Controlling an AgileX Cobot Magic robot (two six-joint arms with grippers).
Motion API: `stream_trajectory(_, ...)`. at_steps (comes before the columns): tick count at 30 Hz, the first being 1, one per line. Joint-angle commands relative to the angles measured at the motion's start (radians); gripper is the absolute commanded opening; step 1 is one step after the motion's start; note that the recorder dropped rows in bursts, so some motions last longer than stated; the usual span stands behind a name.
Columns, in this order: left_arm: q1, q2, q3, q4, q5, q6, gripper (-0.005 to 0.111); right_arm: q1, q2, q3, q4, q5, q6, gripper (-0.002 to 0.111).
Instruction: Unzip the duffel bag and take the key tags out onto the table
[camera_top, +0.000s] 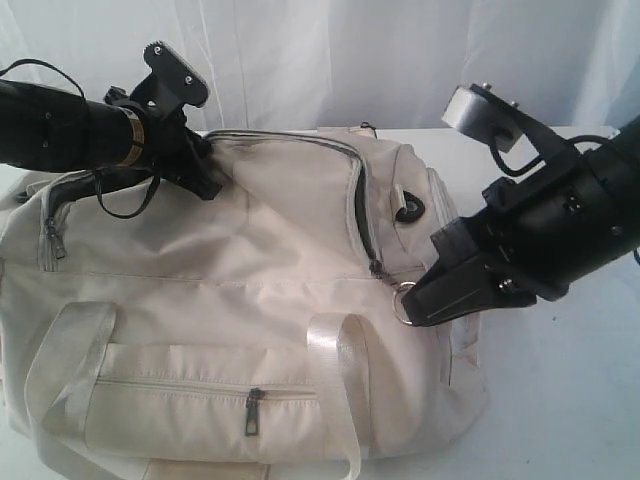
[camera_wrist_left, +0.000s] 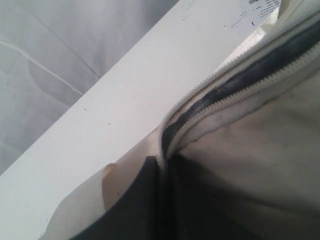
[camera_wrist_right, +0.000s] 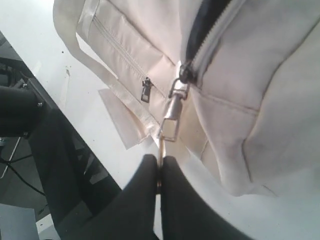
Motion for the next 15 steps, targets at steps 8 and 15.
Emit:
stream_trajectory(8, 0.005, -0.105, -0.004, -0.002, 0.027, -0.104, 0.029, 0.005, -0.057, 0.045, -0.011, 0.051, 0.002, 0.000)
stream_trajectory(15, 0.040, -0.354, 0.016, 0.120, -0.038, -0.482, 0.068, 0.005, -0.057, 0.045, 0.030, -0.132, 0.004, 0.031)
